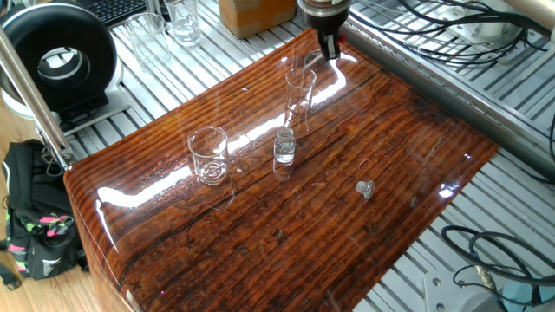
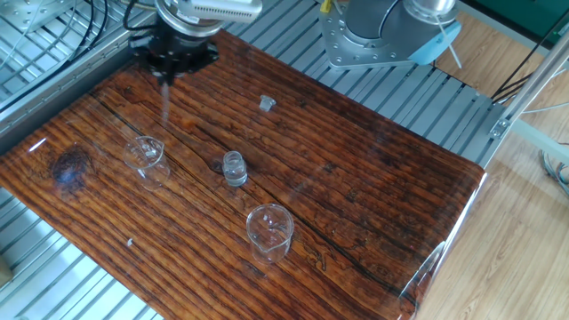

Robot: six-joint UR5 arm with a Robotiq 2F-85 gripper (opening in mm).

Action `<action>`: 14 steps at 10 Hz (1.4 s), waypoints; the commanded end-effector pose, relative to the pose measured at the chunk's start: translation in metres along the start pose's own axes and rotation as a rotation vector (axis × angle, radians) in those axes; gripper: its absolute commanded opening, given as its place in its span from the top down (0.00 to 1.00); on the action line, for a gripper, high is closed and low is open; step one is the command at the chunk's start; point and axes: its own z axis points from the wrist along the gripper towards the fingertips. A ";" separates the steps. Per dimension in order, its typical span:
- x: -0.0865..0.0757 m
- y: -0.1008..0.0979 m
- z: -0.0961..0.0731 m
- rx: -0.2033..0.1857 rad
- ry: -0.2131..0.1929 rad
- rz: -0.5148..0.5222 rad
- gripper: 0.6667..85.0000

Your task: Transfer liquid using a dropper

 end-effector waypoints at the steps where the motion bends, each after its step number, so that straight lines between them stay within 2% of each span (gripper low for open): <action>1: -0.004 -0.019 0.010 0.044 0.031 -0.055 0.98; 3: -0.016 -0.027 0.026 0.035 0.069 -0.132 0.98; 6: -0.027 -0.038 0.026 0.062 0.101 -0.159 0.98; 7: -0.032 -0.038 0.034 0.055 0.100 -0.161 0.98; 9: -0.037 -0.027 0.053 0.002 0.121 -0.202 0.98; 12: -0.024 -0.023 0.078 -0.019 0.192 -0.256 0.98; 14: -0.017 -0.020 0.093 -0.025 0.200 -0.290 0.98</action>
